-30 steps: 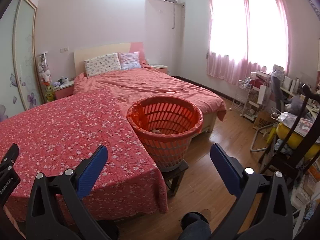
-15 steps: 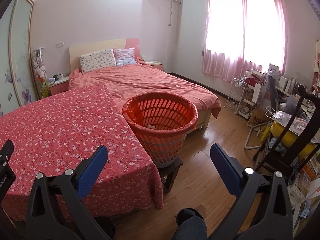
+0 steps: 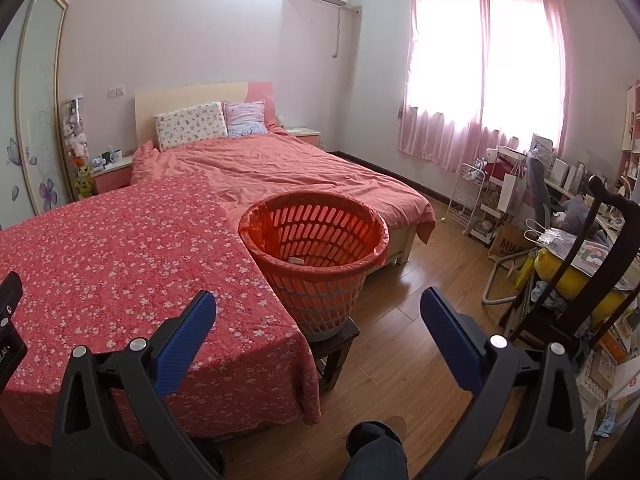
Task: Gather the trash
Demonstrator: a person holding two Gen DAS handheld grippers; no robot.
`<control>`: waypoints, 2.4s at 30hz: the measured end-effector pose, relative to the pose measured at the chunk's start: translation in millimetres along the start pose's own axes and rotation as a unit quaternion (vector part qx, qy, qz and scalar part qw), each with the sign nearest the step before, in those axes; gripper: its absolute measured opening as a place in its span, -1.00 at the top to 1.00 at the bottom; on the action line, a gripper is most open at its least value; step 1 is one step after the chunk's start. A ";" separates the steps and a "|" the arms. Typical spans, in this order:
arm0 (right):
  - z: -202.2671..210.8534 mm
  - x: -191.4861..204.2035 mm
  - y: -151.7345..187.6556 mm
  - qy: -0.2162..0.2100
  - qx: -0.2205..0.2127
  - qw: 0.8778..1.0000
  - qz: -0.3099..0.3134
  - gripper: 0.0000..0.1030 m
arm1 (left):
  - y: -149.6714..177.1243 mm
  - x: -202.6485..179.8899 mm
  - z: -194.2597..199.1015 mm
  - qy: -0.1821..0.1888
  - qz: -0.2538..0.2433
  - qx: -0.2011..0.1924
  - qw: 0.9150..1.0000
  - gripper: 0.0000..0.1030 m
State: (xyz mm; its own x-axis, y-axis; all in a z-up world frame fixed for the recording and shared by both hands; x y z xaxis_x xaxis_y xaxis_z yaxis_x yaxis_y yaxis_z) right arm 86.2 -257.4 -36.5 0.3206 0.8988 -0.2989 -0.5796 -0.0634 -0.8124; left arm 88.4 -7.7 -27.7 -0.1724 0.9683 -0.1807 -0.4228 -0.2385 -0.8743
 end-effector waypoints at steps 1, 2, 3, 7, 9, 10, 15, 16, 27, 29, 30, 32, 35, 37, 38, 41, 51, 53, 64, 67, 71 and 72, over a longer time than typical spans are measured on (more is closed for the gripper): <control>0.7 0.5 -0.4 0.000 -0.001 1.000 0.000 -0.96 | 0.0 -0.9 1.2 0.000 0.001 -0.002 1.000 -0.92; 0.8 0.2 -0.6 0.000 -0.002 1.000 0.000 -0.96 | -0.8 -1.0 1.8 0.001 0.002 -0.003 1.000 -0.92; 1.0 0.1 -0.8 0.001 -0.002 1.000 0.000 -0.96 | -1.3 -1.2 2.4 0.000 0.003 -0.004 1.000 -0.92; 1.7 0.0 -1.3 0.001 -0.003 1.000 0.000 -0.96 | -1.8 -0.6 3.3 0.000 0.005 -0.005 1.000 -0.92; 1.8 -0.2 -2.2 0.001 -0.004 1.000 0.000 -0.96 | -2.0 -0.9 4.0 0.001 0.007 -0.005 1.000 -0.92; 1.8 -0.3 -2.4 0.000 -0.004 1.000 0.000 -0.96 | -2.4 -0.7 4.4 0.001 0.008 -0.006 1.000 -0.92; 2.9 0.6 -4.1 -0.001 -0.007 1.000 0.001 -0.96 | -4.0 -1.1 5.3 0.001 0.010 -0.008 1.000 -0.92; 2.7 0.8 -4.3 -0.001 -0.006 1.000 0.001 -0.96 | -3.9 -1.4 5.5 0.001 0.010 -0.008 1.000 -0.92; 2.4 -0.2 -3.2 0.001 -0.007 1.000 -0.001 -0.96 | -2.6 -2.2 5.2 0.001 0.009 -0.008 1.000 -0.92; 2.2 -0.5 -3.1 0.001 -0.007 1.000 -0.001 -0.96 | -2.9 -2.2 5.4 0.001 0.010 -0.008 1.000 -0.92; 2.2 -0.5 -3.2 0.001 -0.007 1.000 -0.001 -0.96 | -2.9 -2.3 5.4 0.001 0.010 -0.008 1.000 -0.92; 2.0 -0.6 -3.1 0.000 -0.007 1.000 0.000 -0.96 | -3.0 -2.2 5.4 0.001 0.010 -0.008 1.000 -0.92; 2.2 -0.4 -3.0 0.000 -0.006 1.000 0.000 -0.96 | -2.8 -2.2 5.3 0.001 0.010 -0.008 1.000 -0.92; 2.2 0.2 -3.1 0.000 -0.006 1.000 0.000 -0.96 | -3.0 -2.2 5.3 0.001 0.010 -0.007 1.000 -0.92; 2.4 0.2 -2.9 0.000 -0.006 1.000 -0.001 -0.96 | -2.8 -1.9 5.0 0.001 0.010 -0.007 1.000 -0.92; 2.4 0.2 -2.9 0.000 -0.006 1.000 -0.001 -0.96 | -1.4 -2.2 4.5 0.001 0.010 -0.006 1.000 -0.92; 1.6 0.7 -1.3 -0.001 -0.004 1.000 -0.002 -0.96 | 0.8 -2.3 4.4 0.001 0.010 -0.005 1.000 -0.92; 1.6 0.7 -1.4 -0.001 -0.004 1.000 -0.001 -0.96 | 1.2 -2.4 4.1 0.001 0.010 -0.004 1.000 -0.92; 1.3 0.1 -1.7 -0.001 -0.004 1.000 -0.001 -0.96 | 3.5 -3.4 4.6 0.001 0.010 -0.004 1.000 -0.92; 1.3 -0.1 -1.8 -0.001 -0.004 1.000 -0.002 -0.96 | 3.3 -3.3 4.0 0.001 0.010 -0.003 1.000 -0.92; 1.2 -0.3 -2.0 -0.001 -0.004 1.000 -0.002 -0.96 | 2.9 -3.1 4.0 0.001 0.010 -0.003 1.000 -0.92; 1.3 -0.3 -2.0 -0.001 -0.003 1.000 -0.002 -0.96 | 2.7 -3.1 3.9 0.001 0.010 -0.003 1.000 -0.92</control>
State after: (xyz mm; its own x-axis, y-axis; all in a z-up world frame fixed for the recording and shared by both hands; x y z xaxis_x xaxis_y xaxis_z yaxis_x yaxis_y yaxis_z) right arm 86.2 -257.0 -34.2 0.3213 0.8998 -0.2951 -0.5733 -0.0632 -0.8169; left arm 84.3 -11.6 -27.7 -0.1791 0.9634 -0.1996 -0.4131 -0.2577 -0.8734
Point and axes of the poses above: each gripper's, at about its wrist camera, not at the fingertips, and z roughly against the way its jaws point, x to its left, y to its underside, the point moved 10 cm from there along -z, roughly the way its jaws point, and after that the axes turned 15 degrees about z, right-handed, at the moved point
